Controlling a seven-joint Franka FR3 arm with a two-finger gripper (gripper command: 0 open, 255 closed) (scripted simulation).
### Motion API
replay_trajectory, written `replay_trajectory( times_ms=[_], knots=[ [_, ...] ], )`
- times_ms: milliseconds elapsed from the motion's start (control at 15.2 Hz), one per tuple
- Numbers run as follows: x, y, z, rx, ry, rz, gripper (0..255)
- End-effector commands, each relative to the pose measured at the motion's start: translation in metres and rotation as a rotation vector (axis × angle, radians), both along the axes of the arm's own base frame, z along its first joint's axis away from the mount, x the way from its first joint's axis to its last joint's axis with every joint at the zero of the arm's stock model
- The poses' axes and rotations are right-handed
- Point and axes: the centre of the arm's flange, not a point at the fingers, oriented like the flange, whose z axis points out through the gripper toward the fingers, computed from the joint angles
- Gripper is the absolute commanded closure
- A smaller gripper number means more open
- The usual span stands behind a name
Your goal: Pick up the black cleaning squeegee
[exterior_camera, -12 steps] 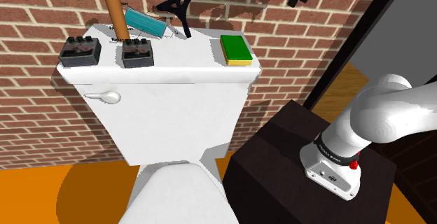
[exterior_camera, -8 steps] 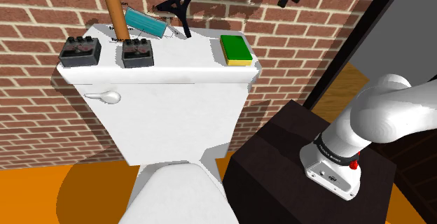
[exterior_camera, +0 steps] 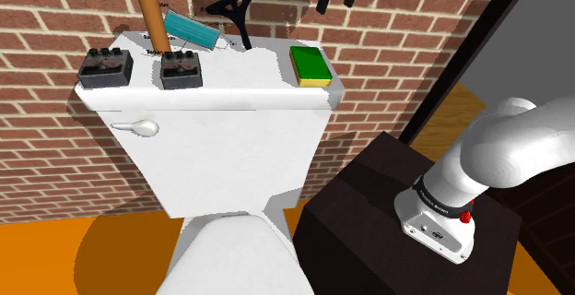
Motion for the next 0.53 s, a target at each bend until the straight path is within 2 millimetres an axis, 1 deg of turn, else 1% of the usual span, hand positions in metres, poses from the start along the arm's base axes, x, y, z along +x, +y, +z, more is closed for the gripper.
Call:
replay_trajectory(
  times_ms=[0, 462],
  knots=[
    [0.018, 0.022, -0.004, -0.008, -0.009, -0.030, 0],
    [0.085, 0.089, -0.019, -0.042, -0.037, -0.130, 0]
  ],
)
